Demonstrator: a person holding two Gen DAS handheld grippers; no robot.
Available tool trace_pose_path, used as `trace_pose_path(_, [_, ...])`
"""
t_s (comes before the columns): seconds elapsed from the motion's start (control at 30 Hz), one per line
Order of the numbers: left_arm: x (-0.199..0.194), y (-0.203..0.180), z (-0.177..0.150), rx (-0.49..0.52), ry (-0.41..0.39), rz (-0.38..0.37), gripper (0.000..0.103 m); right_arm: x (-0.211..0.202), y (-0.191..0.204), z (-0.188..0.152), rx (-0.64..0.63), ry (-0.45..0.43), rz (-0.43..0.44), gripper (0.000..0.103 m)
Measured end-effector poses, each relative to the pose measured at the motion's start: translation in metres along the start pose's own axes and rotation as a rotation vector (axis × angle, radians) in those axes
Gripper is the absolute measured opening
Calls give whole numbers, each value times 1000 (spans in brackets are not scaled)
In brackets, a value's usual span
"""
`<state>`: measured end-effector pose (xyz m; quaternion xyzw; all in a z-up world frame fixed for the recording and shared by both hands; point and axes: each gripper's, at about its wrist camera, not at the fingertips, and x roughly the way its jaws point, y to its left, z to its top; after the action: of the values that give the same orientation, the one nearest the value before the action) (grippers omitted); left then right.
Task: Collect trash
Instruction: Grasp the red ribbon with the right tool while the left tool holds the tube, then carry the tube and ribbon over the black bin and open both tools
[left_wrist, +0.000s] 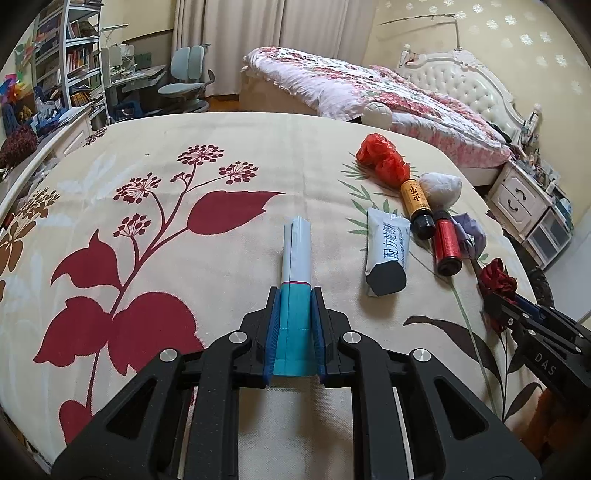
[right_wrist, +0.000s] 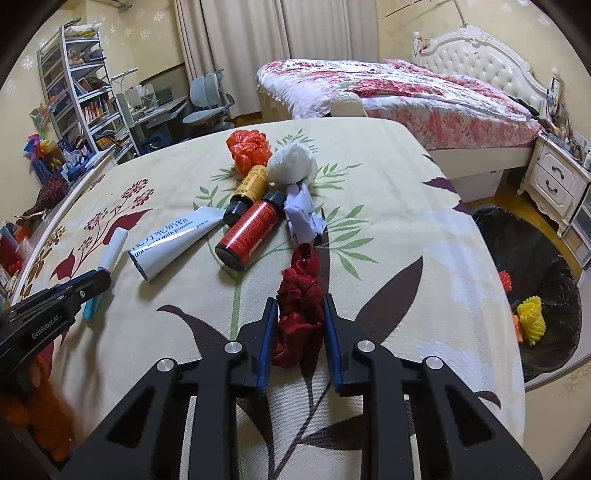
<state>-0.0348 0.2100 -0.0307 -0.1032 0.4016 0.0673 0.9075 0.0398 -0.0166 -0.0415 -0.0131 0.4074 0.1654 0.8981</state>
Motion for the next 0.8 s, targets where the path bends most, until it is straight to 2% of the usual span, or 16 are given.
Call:
trace_pose_path(0.27, [-13, -12, 6, 14, -26, -29, 16, -21, -8, 7, -4, -63, -28, 25])
trace_pose_path(0.53, [-26, -27, 13, 25, -52, -65, 16, -31, -26, 10, 28, -91, -43, 25])
trace_pose_path(0.8, [-34, -55, 25, 63, -79, -114, 16, -45, -53, 13, 61, -128, -87, 25])
